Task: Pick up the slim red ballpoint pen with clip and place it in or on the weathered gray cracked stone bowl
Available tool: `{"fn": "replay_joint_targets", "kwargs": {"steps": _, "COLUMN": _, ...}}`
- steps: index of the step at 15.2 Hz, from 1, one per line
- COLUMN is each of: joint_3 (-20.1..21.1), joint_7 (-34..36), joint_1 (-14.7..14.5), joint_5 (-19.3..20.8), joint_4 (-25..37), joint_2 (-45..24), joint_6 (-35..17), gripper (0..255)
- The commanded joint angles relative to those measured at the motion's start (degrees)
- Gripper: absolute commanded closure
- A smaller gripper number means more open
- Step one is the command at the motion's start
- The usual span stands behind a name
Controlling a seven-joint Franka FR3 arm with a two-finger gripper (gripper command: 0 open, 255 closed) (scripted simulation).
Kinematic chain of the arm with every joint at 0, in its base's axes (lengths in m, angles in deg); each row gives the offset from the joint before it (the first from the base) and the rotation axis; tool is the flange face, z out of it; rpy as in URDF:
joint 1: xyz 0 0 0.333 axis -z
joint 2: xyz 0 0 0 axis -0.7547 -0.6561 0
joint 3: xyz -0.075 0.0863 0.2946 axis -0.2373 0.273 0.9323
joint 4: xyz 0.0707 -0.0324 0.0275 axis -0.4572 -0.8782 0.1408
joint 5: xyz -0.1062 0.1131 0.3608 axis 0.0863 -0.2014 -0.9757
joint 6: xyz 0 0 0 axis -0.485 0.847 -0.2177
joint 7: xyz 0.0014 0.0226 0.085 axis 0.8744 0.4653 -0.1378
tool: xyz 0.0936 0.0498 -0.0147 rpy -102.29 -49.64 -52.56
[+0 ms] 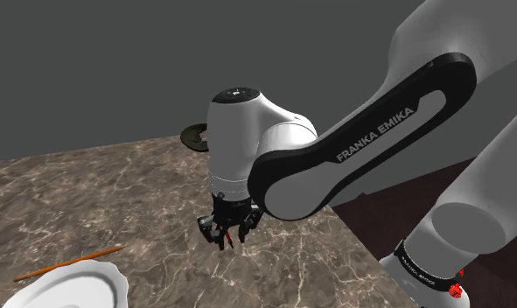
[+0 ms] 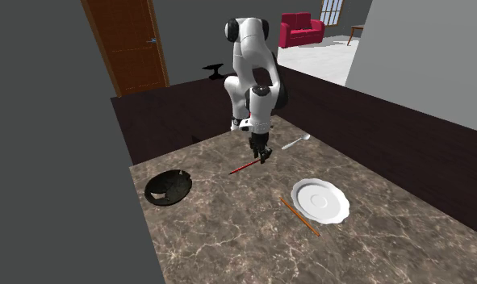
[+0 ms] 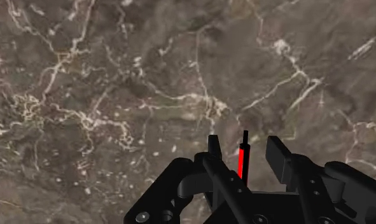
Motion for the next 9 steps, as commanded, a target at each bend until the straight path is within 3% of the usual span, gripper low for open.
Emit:
{"fn": "replay_joint_targets", "kwargs": {"steps": 1, "joint_3": 0.08, "joint_7": -0.06, "joint_1": -0.05, "joint_5": -0.05, "joint_4": -0.04, "joint_2": -0.27, "joint_6": -0.39, "gripper": 255}}
{"fn": "replay_joint_targets", "kwargs": {"steps": 4, "joint_3": 0.12, "joint_7": 0.08, "joint_1": -0.06, "joint_5": 0.07, "joint_4": -0.09, "joint_2": -0.39, "joint_6": -0.53, "gripper": 255}}
{"fn": "replay_joint_targets", "kwargs": {"steps": 9, "joint_3": -0.9, "joint_7": -2.71, "joint_1": -0.68, "joint_5": -3.83, "joint_4": 1.44, "joint_2": 3.79, "joint_6": 3.96, "gripper": 255}}
